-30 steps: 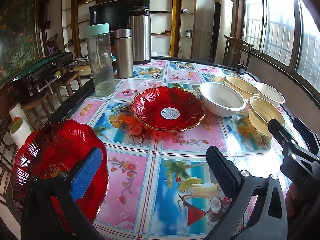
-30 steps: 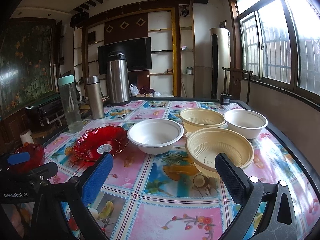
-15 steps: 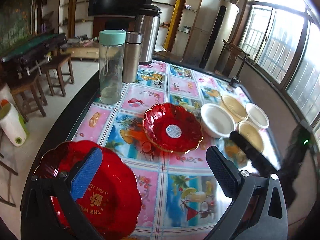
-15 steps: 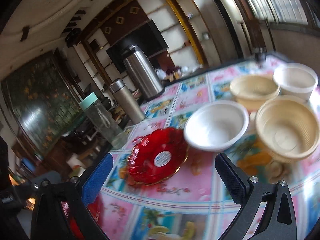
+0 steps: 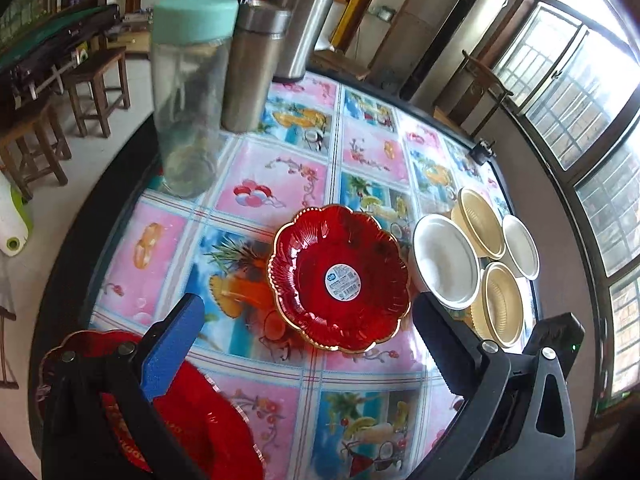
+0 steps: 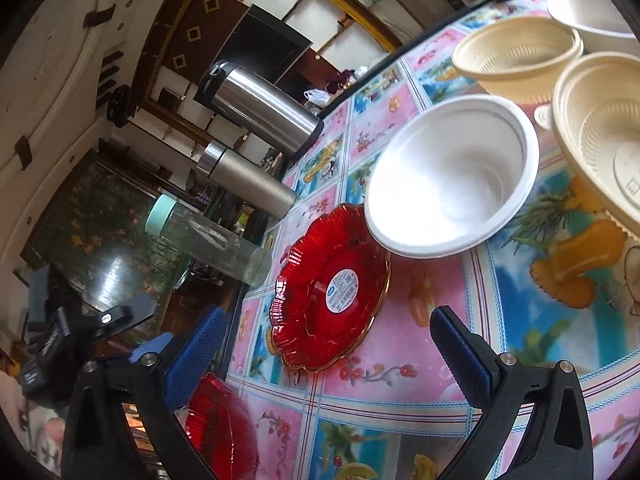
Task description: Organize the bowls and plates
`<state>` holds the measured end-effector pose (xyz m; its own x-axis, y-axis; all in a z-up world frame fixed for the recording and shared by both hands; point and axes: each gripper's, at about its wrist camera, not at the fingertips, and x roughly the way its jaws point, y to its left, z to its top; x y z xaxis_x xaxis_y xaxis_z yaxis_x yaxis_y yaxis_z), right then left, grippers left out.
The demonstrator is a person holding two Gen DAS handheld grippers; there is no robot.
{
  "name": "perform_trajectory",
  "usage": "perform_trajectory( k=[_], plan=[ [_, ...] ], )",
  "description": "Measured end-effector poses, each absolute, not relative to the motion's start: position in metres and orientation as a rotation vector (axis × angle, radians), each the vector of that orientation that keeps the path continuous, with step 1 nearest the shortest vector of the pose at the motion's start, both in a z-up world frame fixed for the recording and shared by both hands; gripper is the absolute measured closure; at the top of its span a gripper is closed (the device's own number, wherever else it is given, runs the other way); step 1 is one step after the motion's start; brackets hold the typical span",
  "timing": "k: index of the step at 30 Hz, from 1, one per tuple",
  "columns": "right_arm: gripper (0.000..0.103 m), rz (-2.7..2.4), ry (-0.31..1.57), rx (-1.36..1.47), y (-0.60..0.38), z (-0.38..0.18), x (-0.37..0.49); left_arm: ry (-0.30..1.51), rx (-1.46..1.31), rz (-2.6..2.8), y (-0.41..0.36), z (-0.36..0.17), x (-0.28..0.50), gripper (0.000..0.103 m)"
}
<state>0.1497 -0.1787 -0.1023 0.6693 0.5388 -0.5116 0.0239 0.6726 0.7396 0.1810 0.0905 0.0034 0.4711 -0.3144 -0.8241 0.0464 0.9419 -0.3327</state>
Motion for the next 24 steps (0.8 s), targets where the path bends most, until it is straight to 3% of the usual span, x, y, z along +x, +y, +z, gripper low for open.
perform_trajectory(
  k=[13,18,24],
  plan=[
    [0.002,0.320,0.899,0.888,-0.182,-0.127,0.167,1.179,-0.265,-0.208,0.066,-0.036,0.222,0.000],
    [0.018,0.318,0.951,0.897,-0.179,-0.137,0.176,1.208,-0.289,-0.214,0.061,-0.048,0.233,0.000],
    [0.046,0.350,0.990,0.941,-0.180,-0.148,0.183,1.228,-0.309,-0.244,0.058,-0.055,0.237,0.005]
  ],
)
